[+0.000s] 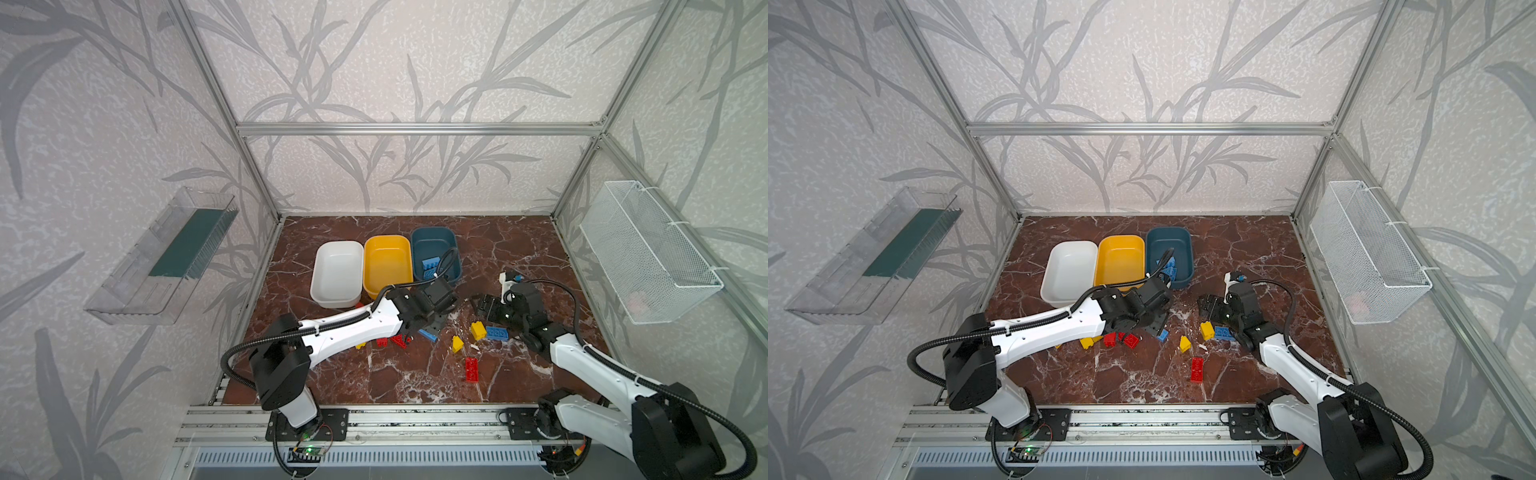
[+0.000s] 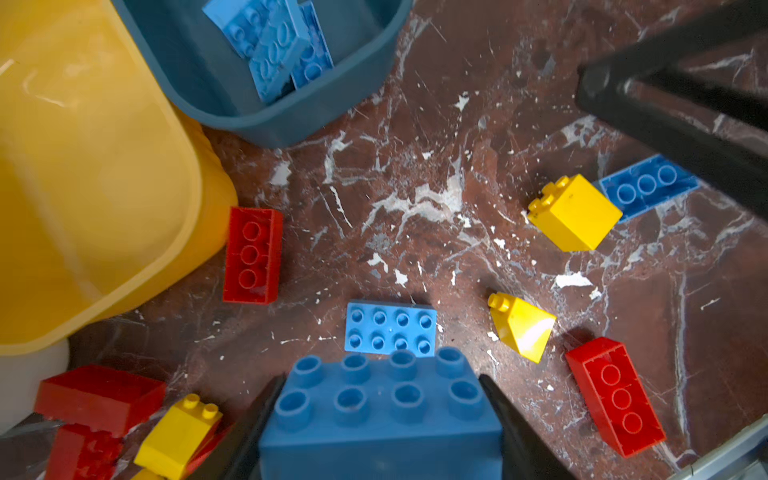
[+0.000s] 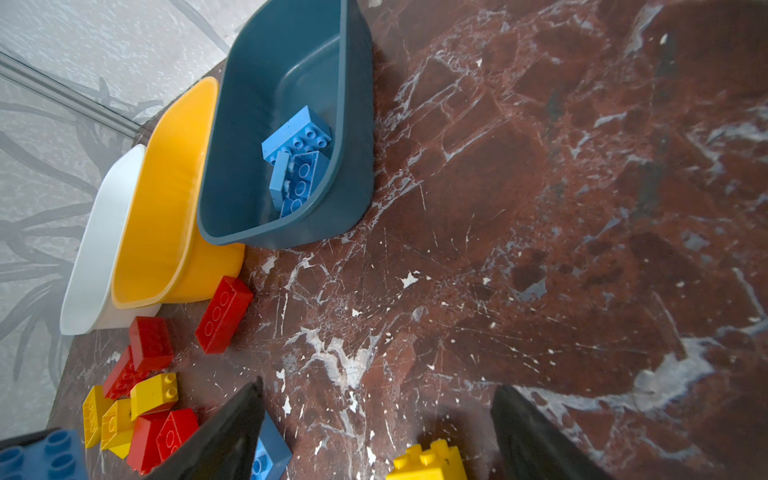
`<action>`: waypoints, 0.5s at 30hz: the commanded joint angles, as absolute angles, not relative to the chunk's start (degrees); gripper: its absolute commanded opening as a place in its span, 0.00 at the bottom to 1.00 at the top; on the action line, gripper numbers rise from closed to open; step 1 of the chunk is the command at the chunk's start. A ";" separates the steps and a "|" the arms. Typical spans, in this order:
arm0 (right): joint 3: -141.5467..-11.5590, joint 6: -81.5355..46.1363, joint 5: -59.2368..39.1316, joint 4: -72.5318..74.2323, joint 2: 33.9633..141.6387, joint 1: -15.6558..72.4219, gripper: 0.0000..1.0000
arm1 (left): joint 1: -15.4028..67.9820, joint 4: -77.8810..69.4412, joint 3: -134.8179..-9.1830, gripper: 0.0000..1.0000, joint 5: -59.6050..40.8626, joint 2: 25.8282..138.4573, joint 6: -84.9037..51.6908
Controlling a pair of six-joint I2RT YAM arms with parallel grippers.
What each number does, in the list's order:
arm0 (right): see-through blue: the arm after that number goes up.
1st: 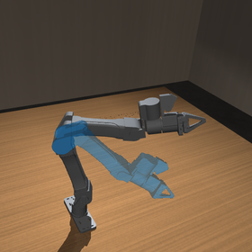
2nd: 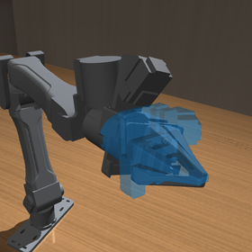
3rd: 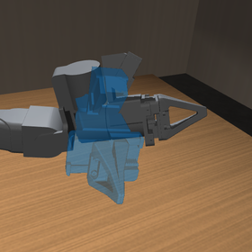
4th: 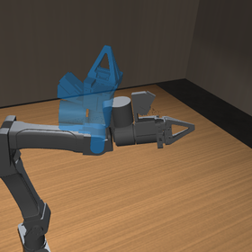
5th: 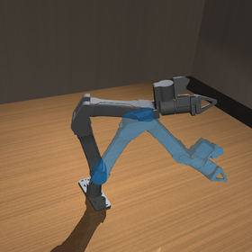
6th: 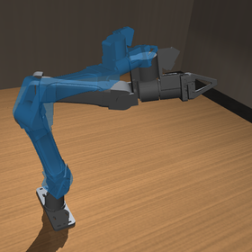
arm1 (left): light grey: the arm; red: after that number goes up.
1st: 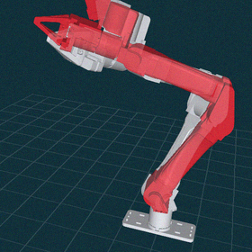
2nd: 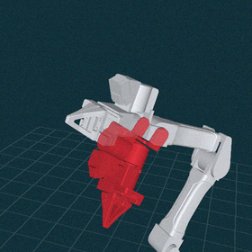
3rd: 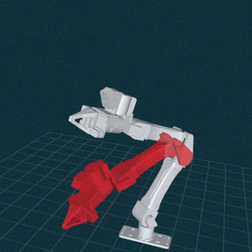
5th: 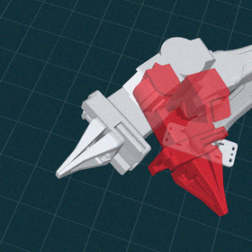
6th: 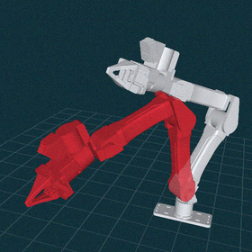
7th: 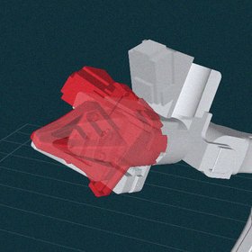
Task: Sort the legos into containers by color
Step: 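Grasp a blue brick in the middle of the pile with the left gripper, then carry the blue brick with the left gripper into the teal bin and release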
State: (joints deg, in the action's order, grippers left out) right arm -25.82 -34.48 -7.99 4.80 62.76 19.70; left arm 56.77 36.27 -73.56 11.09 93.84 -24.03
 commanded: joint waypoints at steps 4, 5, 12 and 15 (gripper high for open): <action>-24.02 -34.36 -6.77 7.90 61.35 20.48 0.87 | 52.74 41.62 -80.79 0.50 12.79 94.68 -20.13; -23.83 -34.43 -6.77 8.11 61.21 20.48 0.87 | 51.96 42.24 -82.07 0.50 12.38 95.23 -19.60; -22.58 -35.18 -7.59 10.30 61.18 20.71 0.87 | 47.10 43.96 -92.37 0.50 10.36 100.54 -16.79; -22.67 -35.02 -7.29 10.10 60.30 20.76 0.87 | 45.45 45.18 -98.05 0.50 9.53 104.59 -15.72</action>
